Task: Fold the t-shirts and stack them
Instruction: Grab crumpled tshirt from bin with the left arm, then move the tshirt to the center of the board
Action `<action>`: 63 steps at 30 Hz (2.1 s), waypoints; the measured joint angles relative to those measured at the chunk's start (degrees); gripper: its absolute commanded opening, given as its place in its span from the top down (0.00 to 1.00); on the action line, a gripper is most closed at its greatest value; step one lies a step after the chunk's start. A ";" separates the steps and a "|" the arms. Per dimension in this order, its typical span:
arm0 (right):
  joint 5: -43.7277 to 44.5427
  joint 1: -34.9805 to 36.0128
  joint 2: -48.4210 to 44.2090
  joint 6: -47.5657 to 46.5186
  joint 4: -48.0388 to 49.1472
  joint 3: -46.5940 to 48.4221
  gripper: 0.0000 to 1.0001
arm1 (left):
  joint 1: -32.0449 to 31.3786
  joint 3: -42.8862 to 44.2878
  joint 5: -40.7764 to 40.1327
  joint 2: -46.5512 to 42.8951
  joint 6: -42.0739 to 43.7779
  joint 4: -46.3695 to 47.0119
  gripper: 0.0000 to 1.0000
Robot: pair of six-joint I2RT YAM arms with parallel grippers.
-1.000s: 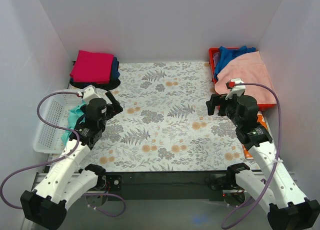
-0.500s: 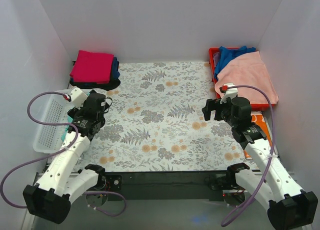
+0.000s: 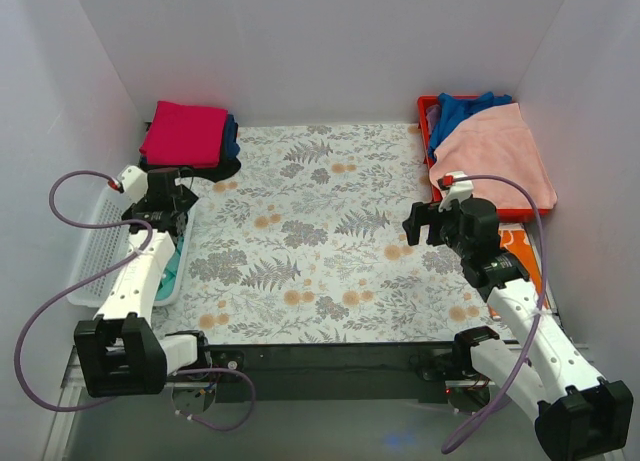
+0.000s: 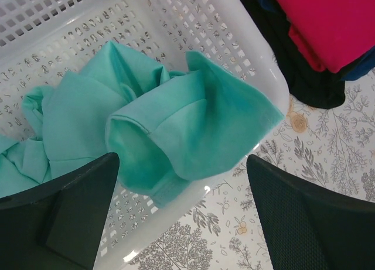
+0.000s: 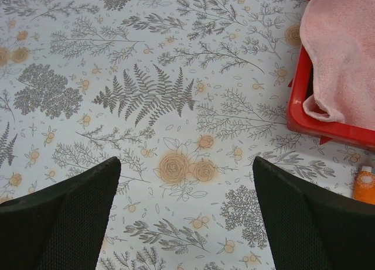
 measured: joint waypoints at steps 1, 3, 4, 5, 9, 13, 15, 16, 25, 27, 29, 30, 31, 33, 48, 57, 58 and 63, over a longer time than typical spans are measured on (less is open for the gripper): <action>-0.04 0.00 0.11 0.09 0.11 0.00 0.01 | 1.14 -0.17 1.05 0.61 0.02 0.52 0.11; -0.52 0.00 0.48 0.37 0.63 -0.04 0.02 | 2.99 -0.55 2.86 1.99 -0.02 1.53 0.13; -0.76 0.00 0.72 0.57 0.96 -0.04 0.02 | 3.61 -0.68 3.37 2.64 -0.04 1.90 0.14; -0.92 0.00 1.01 0.81 1.29 -0.07 0.01 | 4.22 -0.79 3.89 3.41 -0.24 2.21 0.19; -1.09 0.00 1.40 1.25 2.03 -0.81 0.02 | 5.49 -0.90 6.88 6.88 -0.94 3.50 0.32; -1.05 0.00 1.66 1.42 2.14 -1.51 0.02 | 5.81 -0.90 8.72 9.51 -1.81 4.26 0.55; -0.92 0.00 1.66 1.42 2.12 -1.84 0.02 | 5.81 -0.90 9.27 10.54 -2.25 4.61 0.76; -0.79 0.00 1.66 1.42 2.08 -1.90 0.02 | 5.81 -0.90 9.46 10.95 -2.29 4.76 1.00; -0.66 0.00 1.57 1.68 2.45 -2.01 0.02 | 5.81 -0.90 10.69 7.28 -2.01 4.57 1.00; -0.63 0.00 1.31 1.88 2.84 -2.34 0.02 | 5.81 -0.74 10.69 3.58 -1.44 4.22 1.00; -0.61 0.00 0.98 2.14 2.86 -2.71 0.01 | 5.81 0.20 10.88 -1.53 -0.76 3.39 1.00; -0.63 0.00 0.90 2.29 2.86 -2.73 0.02 | 5.81 1.07 11.10 -4.11 -0.37 2.91 1.00; -0.61 0.00 0.81 2.47 2.93 -2.71 0.02 | 5.81 2.23 11.34 -6.60 0.02 2.60 1.00; -0.59 0.00 0.42 2.69 2.91 -2.71 0.02 | 5.81 4.81 12.90 -11.08 0.72 2.27 1.00; 10.32 0.00 -3.39 7.17 -0.31 4.15 0.01 | 5.81 21.77 48.19 -20.33 3.06 5.07 1.00; 13.44 0.00 -5.22 8.85 -0.76 8.57 0.02 | 5.79 16.70 67.78 -20.00 -0.02 14.16 1.00; 13.55 0.00 -4.85 8.87 -0.98 9.07 0.02 | 5.77 15.98 68.76 -19.91 0.11 14.84 1.00; 13.53 0.00 -3.63 8.87 -2.80 9.42 0.01 | 5.68 16.41 68.76 -14.03 3.56 15.37 1.00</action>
